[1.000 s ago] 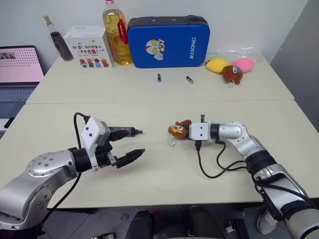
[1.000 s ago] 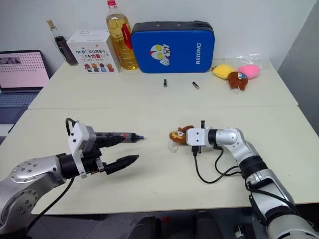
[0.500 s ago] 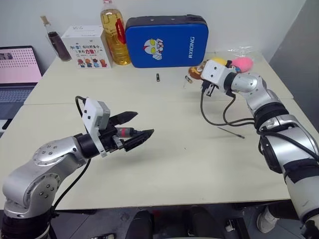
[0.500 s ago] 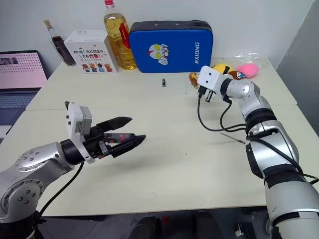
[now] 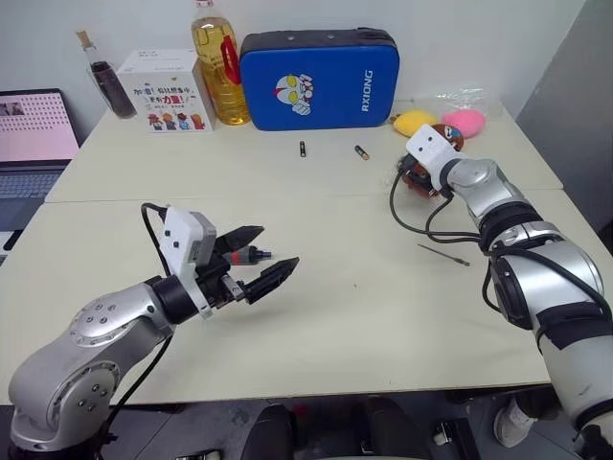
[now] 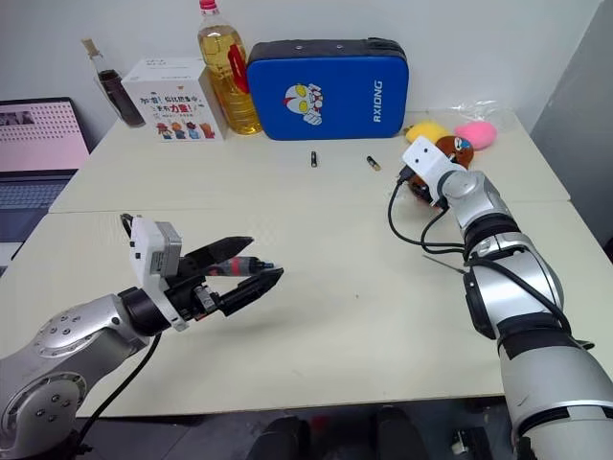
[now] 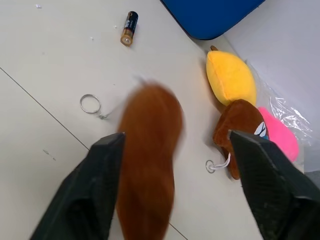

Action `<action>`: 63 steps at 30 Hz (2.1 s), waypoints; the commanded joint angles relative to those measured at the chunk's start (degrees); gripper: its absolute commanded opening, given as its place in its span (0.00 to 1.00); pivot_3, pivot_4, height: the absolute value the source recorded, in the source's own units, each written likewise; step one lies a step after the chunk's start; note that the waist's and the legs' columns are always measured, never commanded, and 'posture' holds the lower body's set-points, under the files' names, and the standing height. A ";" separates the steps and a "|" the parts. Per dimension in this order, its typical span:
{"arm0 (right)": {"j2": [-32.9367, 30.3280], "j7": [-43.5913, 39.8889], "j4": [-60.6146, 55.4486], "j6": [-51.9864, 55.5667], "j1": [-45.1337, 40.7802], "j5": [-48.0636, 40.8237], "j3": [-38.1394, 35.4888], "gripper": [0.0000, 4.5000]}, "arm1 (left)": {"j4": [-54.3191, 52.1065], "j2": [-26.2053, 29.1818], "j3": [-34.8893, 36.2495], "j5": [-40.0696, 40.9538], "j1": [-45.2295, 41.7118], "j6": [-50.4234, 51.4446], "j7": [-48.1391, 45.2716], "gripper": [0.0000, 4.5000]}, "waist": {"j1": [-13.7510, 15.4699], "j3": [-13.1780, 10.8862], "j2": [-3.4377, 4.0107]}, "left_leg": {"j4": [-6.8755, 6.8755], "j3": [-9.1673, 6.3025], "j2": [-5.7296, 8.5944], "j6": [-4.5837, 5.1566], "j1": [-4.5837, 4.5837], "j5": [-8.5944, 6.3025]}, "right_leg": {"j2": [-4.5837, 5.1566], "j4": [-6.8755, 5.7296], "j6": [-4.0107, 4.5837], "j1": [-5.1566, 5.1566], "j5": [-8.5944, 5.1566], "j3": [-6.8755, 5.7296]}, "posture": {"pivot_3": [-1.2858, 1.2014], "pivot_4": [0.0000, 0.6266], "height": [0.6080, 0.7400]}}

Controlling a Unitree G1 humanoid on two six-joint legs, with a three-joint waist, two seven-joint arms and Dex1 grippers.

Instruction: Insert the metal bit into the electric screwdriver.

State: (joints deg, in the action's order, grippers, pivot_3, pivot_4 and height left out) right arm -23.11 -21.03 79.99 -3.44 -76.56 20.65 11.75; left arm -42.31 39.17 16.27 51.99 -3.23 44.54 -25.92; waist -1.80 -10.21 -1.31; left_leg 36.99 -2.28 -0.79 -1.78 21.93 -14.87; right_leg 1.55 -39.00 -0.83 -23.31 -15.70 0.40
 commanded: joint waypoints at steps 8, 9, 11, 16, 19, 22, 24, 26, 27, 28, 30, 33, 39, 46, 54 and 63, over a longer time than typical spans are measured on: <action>-1.50 -0.15 -0.80 -0.51 -0.90 1.12 -1.95 0.99 | -1.14 0.90 1.18 2.09 -0.56 -0.67 0.73 1.00 | 0.01 0.00 0.00 | 0.00 0.06 0.00 0.00 0.01 0.00 | -0.01 0.00 0.00 0.00 0.00 -0.01 | 0.52 0.24 1.00; -1.83 -0.68 -0.83 -0.52 -0.75 0.77 -2.37 0.99 | -0.66 1.20 1.05 1.82 -0.90 -0.71 0.35 1.00 | 0.02 0.00 0.00 | 0.00 0.06 0.00 0.00 0.01 0.00 | -0.01 0.00 0.00 0.00 0.00 -0.01 | 0.52 0.24 1.00; -2.31 -1.68 -0.92 -0.60 -0.57 0.03 -3.36 0.99 | 0.18 1.74 0.86 1.34 -1.47 -0.81 -0.22 1.00 | 0.03 0.00 0.00 | 0.00 0.07 0.01 0.00 0.01 0.00 | -0.01 0.01 0.00 0.00 0.00 -0.01 | 0.52 0.24 1.00; -3.13 -7.72 -1.64 -1.56 -0.48 -4.11 -7.81 0.99 | 2.67 4.43 2.47 1.37 -2.86 0.17 -1.36 1.00 | -0.02 0.00 0.00 | -0.01 0.10 0.00 0.00 0.00 0.00 | -0.04 0.01 0.00 0.00 0.00 0.00 | 0.52 0.24 1.00; -3.90 -13.59 -2.87 -2.94 -0.26 -8.06 -11.34 0.99 | 5.19 8.15 4.72 2.71 -4.11 1.33 -3.87 1.00 | -0.03 -0.02 0.02 | -0.02 0.10 -0.03 0.01 0.00 0.00 | -0.09 0.02 0.00 0.00 0.00 -0.02 | 0.52 0.24 1.00; -4.64 -19.96 -5.13 -3.93 1.12 -11.41 -13.62 0.99 | 8.74 13.36 6.12 2.76 -6.19 2.20 -8.48 1.00 | -0.05 -0.03 0.01 | -0.01 0.10 -0.02 0.01 0.00 -0.01 | -0.09 0.02 0.00 0.00 0.00 -0.05 | 0.52 0.24 1.00; -4.50 -26.97 -8.65 -3.39 3.71 -14.58 -14.79 0.99 | 12.26 18.32 4.66 -0.06 -8.27 1.40 -13.89 1.00 | -0.05 -0.08 -0.04 | -0.03 0.10 -0.01 0.01 -0.03 -0.01 | -0.09 0.02 -0.01 0.00 -0.01 -0.01 | 0.52 0.24 1.00; -3.86 -32.37 -14.78 -2.42 7.48 -17.86 -15.40 0.99 | 15.96 22.73 2.16 -3.23 -10.50 -0.42 -19.47 1.00 | -0.04 -0.10 -0.03 | -0.02 0.08 -0.04 0.01 0.00 -0.01 | -0.16 0.04 -0.01 0.01 0.00 -0.10 | 0.52 0.24 1.00; -3.32 -34.06 -19.51 -0.93 10.10 -19.62 -15.59 0.99 | 17.82 24.56 0.57 -5.07 -11.80 -1.79 -22.28 1.00 | -0.04 -0.11 -0.02 | -0.05 0.09 -0.02 0.01 -0.03 -0.01 | -0.15 0.03 -0.01 0.02 -0.01 -0.07 | 0.52 0.24 1.00; -2.65 -35.57 -25.58 1.37 13.36 -21.74 -15.71 0.99 | 19.81 26.15 -1.32 -7.18 -13.38 -3.52 -25.10 1.00 | 0.01 -0.12 -0.02 | -0.06 0.10 -0.03 0.01 -0.03 -0.01 | -0.15 0.04 -0.01 0.02 -0.01 -0.07 | 0.52 0.24 1.00; -1.25 -37.74 -44.19 9.47 23.12 -26.81 -14.87 0.99 | 25.16 28.69 -6.58 -12.48 -18.42 -8.07 -31.45 1.00 | 0.10 -0.14 -0.01 | -0.04 0.03 -0.06 0.01 0.03 -0.01 | -0.17 0.04 -0.01 0.02 -0.01 -0.17 | 0.52 0.24 1.00; -0.29 -36.58 -69.80 21.00 37.27 -31.90 -12.74 0.99 | 33.98 29.85 -16.39 -21.04 -28.79 -11.57 -38.41 1.00 | 0.59 -0.18 0.07 | -0.04 -0.13 -0.09 0.00 0.14 0.00 | -0.18 0.04 -0.01 0.00 -0.01 -0.37 | 0.52 0.24 1.00; -0.24 -33.28 -96.73 32.13 52.95 -38.17 -9.32 0.99 | 48.81 27.40 -30.17 -36.02 -40.55 -24.77 -53.84 1.00 | 0.37 -0.29 0.24 | 0.00 -0.12 -0.03 0.02 0.20 -0.01 | -0.22 0.01 -0.03 -0.08 -0.03 -0.59 | 0.52 0.24 1.00; -1.12 -31.85 -103.90 31.59 59.46 -38.72 -4.51 0.99 | 62.25 21.56 -39.30 -48.68 -47.32 -37.28 -63.97 1.00 | 0.15 -0.32 0.18 | 0.01 -0.30 -0.11 0.03 0.28 -0.02 | -0.31 0.02 0.01 -0.08 -0.06 -0.80 | 0.52 0.24 1.00; -0.64 -28.94 -106.00 31.98 60.39 -39.29 -2.99 0.99 | 78.07 13.22 -44.11 -60.92 -53.06 -46.56 -61.88 1.00 | 0.14 -0.32 0.18 | 0.09 -0.56 -0.08 0.04 0.44 -0.01 | -0.31 0.00 0.01 -0.10 -0.06 -1.01 | 0.52 0.24 1.00; -1.04 -27.57 -106.65 31.97 61.06 -40.04 -2.20 0.99 | 85.77 5.59 -44.28 -65.58 -55.79 -47.94 -60.12 1.00 | 0.13 -0.32 0.17 | 0.16 -0.63 -0.07 0.04 0.53 -0.01 | -0.28 0.00 0.01 -0.13 -0.06 -1.04 | 0.52 0.24 1.00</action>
State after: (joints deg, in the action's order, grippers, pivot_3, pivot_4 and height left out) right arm -24.13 -49.04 -24.07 29.11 -15.47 -18.31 9.42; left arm 42.68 45.13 -28.43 -12.78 -57.51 -2.97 -86.29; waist -1.67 -10.53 -1.14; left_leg 37.18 -2.93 -0.86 -1.75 22.47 -14.88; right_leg 1.27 -39.02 -0.82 -23.44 -15.75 -0.66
